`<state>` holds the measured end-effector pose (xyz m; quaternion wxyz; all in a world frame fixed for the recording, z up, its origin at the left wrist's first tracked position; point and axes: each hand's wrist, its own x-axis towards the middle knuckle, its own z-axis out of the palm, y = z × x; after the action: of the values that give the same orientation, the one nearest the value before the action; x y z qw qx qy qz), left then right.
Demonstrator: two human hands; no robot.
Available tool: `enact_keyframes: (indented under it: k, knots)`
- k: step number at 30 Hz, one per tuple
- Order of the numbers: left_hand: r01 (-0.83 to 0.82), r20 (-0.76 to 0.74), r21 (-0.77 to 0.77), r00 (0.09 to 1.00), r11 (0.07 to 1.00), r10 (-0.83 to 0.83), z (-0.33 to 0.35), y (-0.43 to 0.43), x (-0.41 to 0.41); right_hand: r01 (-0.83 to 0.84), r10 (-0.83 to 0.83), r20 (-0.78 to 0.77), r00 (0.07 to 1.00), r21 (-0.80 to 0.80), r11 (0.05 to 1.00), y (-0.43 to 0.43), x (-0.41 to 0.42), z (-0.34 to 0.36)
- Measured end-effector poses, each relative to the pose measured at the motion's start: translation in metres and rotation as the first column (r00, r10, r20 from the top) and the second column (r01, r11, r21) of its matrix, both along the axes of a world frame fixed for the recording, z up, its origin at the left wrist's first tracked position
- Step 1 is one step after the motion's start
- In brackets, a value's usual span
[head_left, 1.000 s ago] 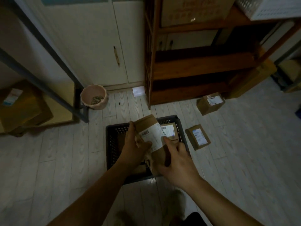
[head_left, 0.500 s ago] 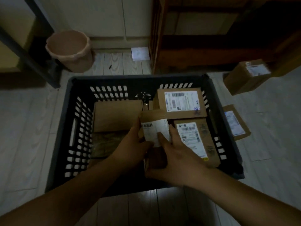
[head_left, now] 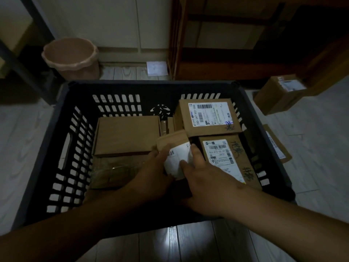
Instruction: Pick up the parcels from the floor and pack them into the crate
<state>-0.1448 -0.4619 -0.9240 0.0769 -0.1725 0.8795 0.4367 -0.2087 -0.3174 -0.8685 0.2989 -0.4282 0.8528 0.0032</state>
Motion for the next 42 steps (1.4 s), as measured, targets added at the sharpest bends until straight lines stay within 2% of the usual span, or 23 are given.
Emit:
enact_keyframes:
  k: [4,8,12,16,19,20,22,24,26,30,36,40,42]
  knots:
    - [0.025,0.057,0.018,0.998,1.0,-0.026,0.005,-0.008,-0.005,0.035,-0.034,0.008,0.999,-0.074,0.997,-0.002,-0.002,0.004]
    - [-0.063,0.059,0.033,0.996,0.997,0.061,0.023,-0.021,-0.011,0.138,-0.128,0.056,0.99,-0.241,0.961,-0.002,-0.008,0.011]
    - [-0.111,0.088,0.058,0.99,0.992,0.105,0.035,-0.032,-0.02,0.218,-0.195,0.107,0.975,-0.286,0.933,-0.002,-0.013,0.012]
    - [-0.031,0.139,-0.017,0.99,0.999,0.033,0.032,-0.028,-0.019,0.174,-0.153,0.094,0.984,-0.275,0.946,-0.003,-0.013,0.007]
    - [-0.028,0.187,-0.024,0.982,0.999,0.032,0.03,-0.028,-0.017,0.09,-0.109,-0.035,0.993,-0.347,0.934,-0.009,-0.029,0.005]
    - [-0.035,0.204,-0.02,0.978,0.999,0.039,0.03,-0.029,-0.017,0.077,-0.121,-0.105,0.987,-0.35,0.934,-0.012,-0.042,0.003]
    - [-0.032,0.232,-0.03,0.972,0.999,0.039,0.031,-0.027,-0.015,0.083,-0.129,-0.204,0.97,-0.219,0.972,-0.017,-0.074,-0.007]
    - [-0.014,0.222,-0.034,0.975,0.999,0.021,0.029,-0.024,-0.013,0.103,-0.103,-0.225,0.969,-0.012,0.995,-0.021,-0.099,-0.023]
    - [-0.003,0.203,-0.023,0.979,1.0,0.008,0.027,-0.022,-0.011,0.118,-0.101,-0.235,0.967,0.057,0.991,-0.022,-0.114,-0.039]
    - [0.01,0.207,-0.025,0.978,1.0,-0.004,0.025,-0.021,-0.012,0.11,-0.107,-0.347,0.932,-0.012,0.994,-0.025,-0.134,-0.048]
    - [0.054,0.222,0.017,0.973,0.998,-0.056,0.021,-0.012,-0.022,0.073,-0.114,-0.377,0.919,-0.122,0.99,-0.022,-0.139,-0.052]
    - [0.095,0.24,0.02,0.966,0.995,-0.097,0.014,-0.006,-0.03,0.086,-0.156,-0.322,0.934,-0.219,0.972,-0.014,-0.139,-0.054]
    - [0.161,0.271,0.001,0.95,0.987,-0.156,0.009,-0.001,-0.033,0.109,-0.165,-0.259,0.952,-0.218,0.97,-0.01,-0.141,-0.052]
